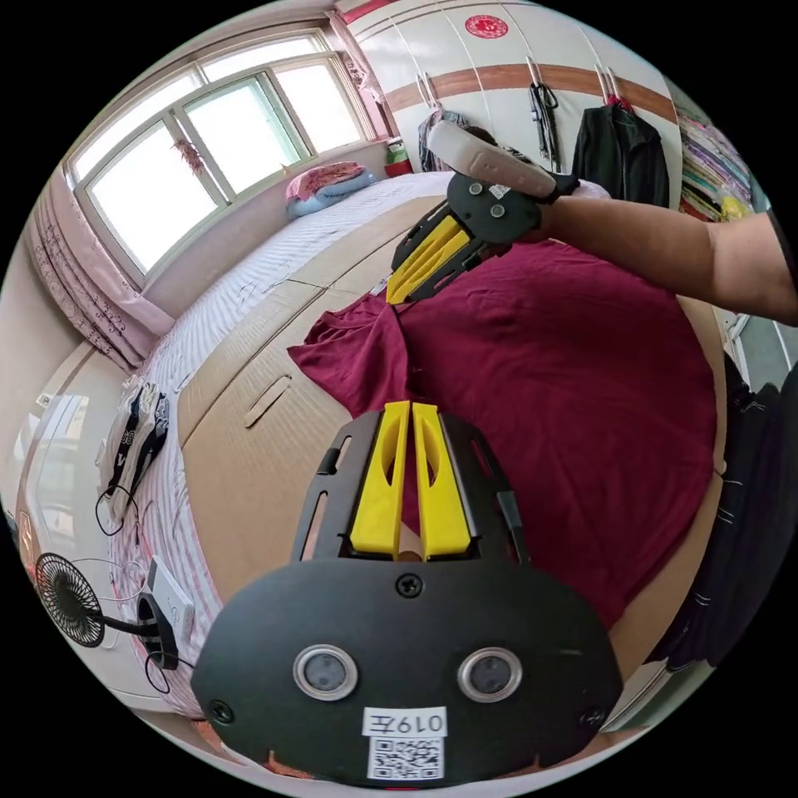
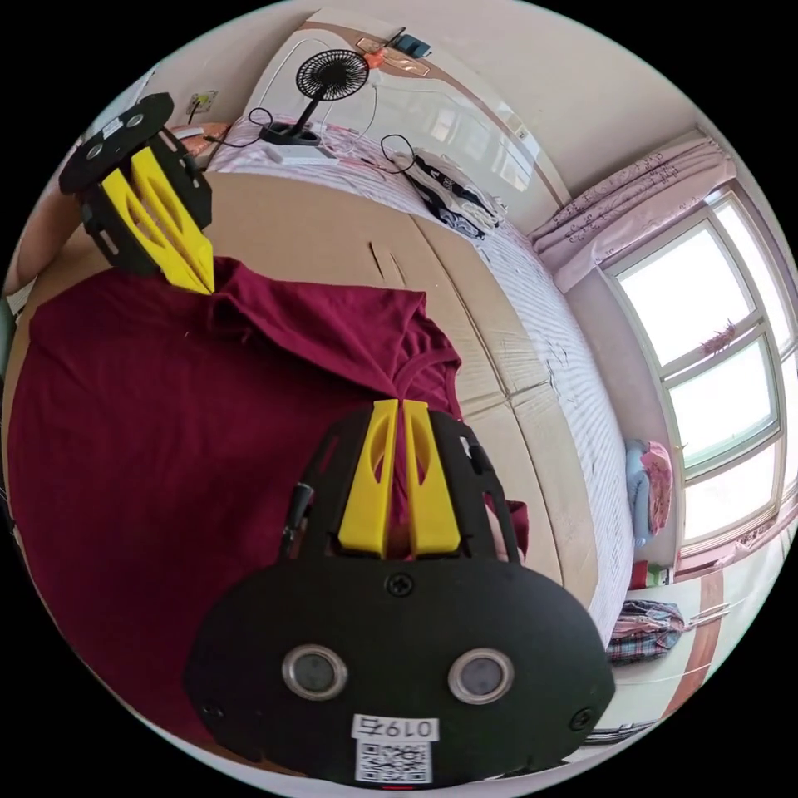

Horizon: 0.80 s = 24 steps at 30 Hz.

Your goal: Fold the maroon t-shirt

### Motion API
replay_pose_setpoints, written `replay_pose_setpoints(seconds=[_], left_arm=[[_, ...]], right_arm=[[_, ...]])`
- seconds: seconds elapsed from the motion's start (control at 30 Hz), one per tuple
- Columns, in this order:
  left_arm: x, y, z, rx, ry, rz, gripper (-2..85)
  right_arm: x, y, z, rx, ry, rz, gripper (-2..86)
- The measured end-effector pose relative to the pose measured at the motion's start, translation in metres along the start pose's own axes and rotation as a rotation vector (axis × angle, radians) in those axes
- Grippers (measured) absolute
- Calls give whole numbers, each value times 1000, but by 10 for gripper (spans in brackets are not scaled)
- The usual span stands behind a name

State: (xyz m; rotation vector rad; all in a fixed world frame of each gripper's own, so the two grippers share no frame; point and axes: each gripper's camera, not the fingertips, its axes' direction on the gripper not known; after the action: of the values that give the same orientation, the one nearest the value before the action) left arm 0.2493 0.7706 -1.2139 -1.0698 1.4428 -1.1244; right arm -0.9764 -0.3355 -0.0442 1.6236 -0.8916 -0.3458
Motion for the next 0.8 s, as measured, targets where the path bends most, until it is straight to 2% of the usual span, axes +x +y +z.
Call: replay_pose_setpoints(seconds=[0.17,0.27,0.5,0.8], left_arm=[[8,5,-14,34,37,-14,11],[29,5,-21,37,2,49,16],[82,-4,-25,-24,-196,215,51],[97,-12,-24,-83,-180,224,61]], right_arm=[[2,7,10,-15,-63,18,47],[0,10,16,-21,-80,7,61],[-1,13,27,-6,-93,17,52],[2,17,47,-3,-128,59,6]])
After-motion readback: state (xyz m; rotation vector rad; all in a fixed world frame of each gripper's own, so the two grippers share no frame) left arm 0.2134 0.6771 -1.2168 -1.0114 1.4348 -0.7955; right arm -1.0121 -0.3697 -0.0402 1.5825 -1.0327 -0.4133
